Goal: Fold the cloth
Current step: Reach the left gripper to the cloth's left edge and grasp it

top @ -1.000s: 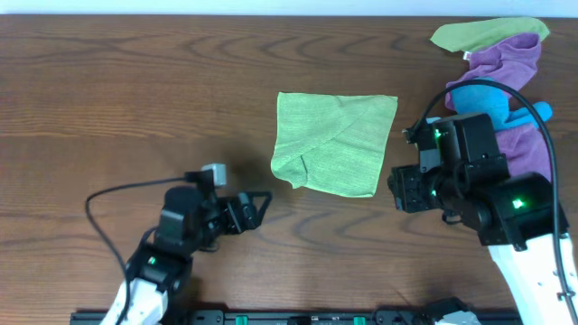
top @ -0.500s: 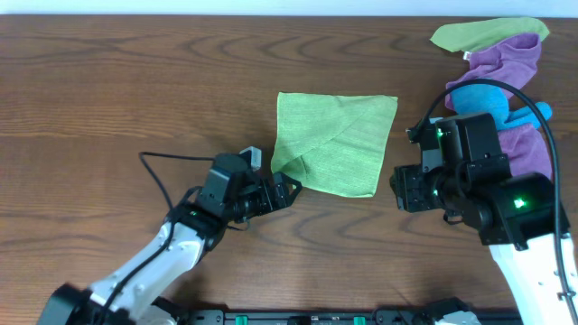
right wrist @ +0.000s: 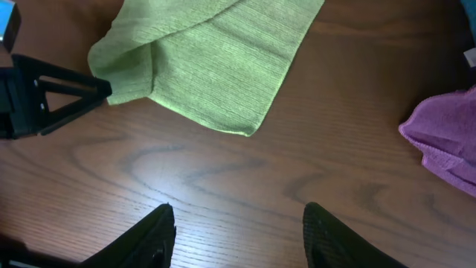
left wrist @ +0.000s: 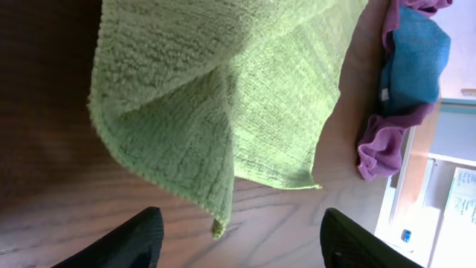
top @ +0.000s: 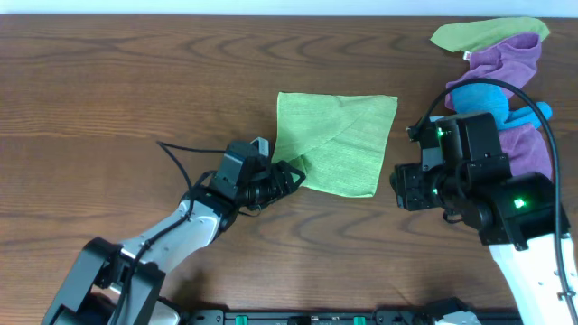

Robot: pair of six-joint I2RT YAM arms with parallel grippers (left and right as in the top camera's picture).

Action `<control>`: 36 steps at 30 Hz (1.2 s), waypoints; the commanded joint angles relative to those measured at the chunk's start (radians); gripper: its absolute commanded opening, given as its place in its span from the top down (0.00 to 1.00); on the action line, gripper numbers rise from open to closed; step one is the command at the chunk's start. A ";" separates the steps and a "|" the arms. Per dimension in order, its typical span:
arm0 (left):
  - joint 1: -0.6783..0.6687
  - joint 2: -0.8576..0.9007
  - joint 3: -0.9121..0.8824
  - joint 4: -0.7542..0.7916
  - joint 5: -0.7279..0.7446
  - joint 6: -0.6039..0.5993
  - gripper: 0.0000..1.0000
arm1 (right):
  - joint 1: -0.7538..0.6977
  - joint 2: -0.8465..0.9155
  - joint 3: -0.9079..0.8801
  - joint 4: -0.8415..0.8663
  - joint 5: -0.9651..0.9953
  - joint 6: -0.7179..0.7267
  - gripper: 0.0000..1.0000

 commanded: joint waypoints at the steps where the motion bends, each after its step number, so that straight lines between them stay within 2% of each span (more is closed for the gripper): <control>1: -0.003 0.022 0.030 0.001 0.014 -0.013 0.36 | -0.006 0.001 0.016 0.003 0.004 0.017 0.45; 11: -0.024 0.052 0.031 0.023 0.014 -0.072 0.44 | -0.007 0.004 0.015 0.031 0.004 0.017 0.45; 16: -0.024 0.052 0.031 0.023 0.002 -0.072 0.66 | -0.007 0.008 0.015 0.031 0.004 0.017 0.46; 22: -0.023 0.052 0.031 0.019 -0.013 -0.070 0.80 | -0.006 0.008 0.015 0.030 0.027 0.017 0.47; 23: -0.023 0.052 0.031 0.018 -0.016 -0.063 0.88 | -0.007 0.008 0.015 0.031 0.030 0.017 0.47; 25: -0.023 0.052 0.031 0.013 -0.021 -0.062 0.91 | -0.007 0.008 0.015 0.030 0.031 0.017 0.46; 32: -0.023 0.052 0.031 -0.029 -0.023 -0.031 0.94 | -0.007 0.008 0.015 0.030 0.053 0.017 0.47; 36: -0.022 0.051 0.031 -0.142 -0.023 0.023 0.94 | -0.007 0.008 0.015 0.030 0.053 0.017 0.46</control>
